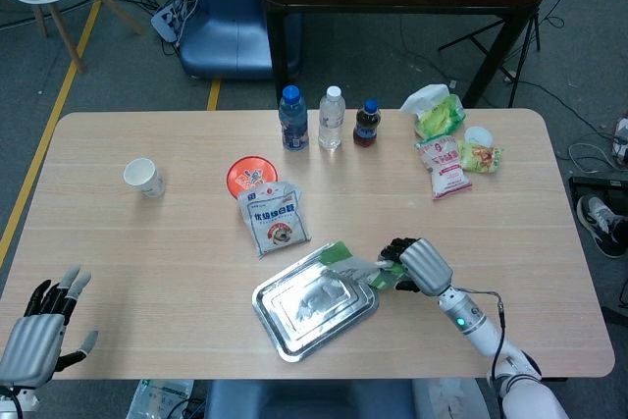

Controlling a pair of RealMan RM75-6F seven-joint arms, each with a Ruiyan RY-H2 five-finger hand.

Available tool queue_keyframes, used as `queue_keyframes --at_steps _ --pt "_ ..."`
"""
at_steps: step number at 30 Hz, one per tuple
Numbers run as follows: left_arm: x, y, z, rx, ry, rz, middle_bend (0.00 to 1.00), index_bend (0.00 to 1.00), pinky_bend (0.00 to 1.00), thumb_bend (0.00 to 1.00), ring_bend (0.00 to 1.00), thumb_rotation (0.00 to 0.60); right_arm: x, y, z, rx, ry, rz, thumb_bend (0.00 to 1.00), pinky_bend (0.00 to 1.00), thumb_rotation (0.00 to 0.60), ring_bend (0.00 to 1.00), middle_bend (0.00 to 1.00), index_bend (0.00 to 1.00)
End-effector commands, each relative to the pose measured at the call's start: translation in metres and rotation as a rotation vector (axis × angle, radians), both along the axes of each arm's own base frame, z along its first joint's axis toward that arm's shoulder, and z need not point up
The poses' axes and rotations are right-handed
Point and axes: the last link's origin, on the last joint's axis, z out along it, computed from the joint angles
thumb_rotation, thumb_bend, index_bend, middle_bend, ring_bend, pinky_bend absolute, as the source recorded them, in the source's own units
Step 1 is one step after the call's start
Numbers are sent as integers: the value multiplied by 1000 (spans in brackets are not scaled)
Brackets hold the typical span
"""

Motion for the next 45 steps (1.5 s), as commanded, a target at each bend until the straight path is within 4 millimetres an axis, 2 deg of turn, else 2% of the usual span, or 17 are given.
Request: queue_keyframes --at_steps 1,11,16,23,26,33,39,45 --pt "1 1 1 0 5 -5 0 69 0 306 92 600 -2 3 -1 1 11 0 659 617 600 477 596 780" --pt "3 1 -2 -9 5 -7 0 69 0 305 93 600 -17 9 0 6 43 -49 636 591 600 453 580 773" --pt "4 2 0 -4 11 -7 0 69 0 306 92 600 -25 13 2 7 46 -75 526 537 600 397 519 707" --pt "6 2 -2 -13 12 -8 0 69 0 306 93 600 -36 22 8 10 56 -96 290 452 600 308 416 539" --pt "7 2 -2 -14 12 -10 0 69 0 306 93 600 -41 25 13 3 56 -107 244 429 600 273 391 483" --pt "6 1 0 -9 14 -7 0 69 0 305 93 600 -56 34 28 -24 72 -127 192 365 600 223 353 435" --pt "7 2 1 -5 13 -12 0 69 0 306 93 600 -70 44 47 -100 113 -142 180 263 600 184 325 413" --pt "5 4 0 -7 5 -13 0 69 0 306 93 600 -84 62 70 -149 112 -173 179 259 600 183 307 378"
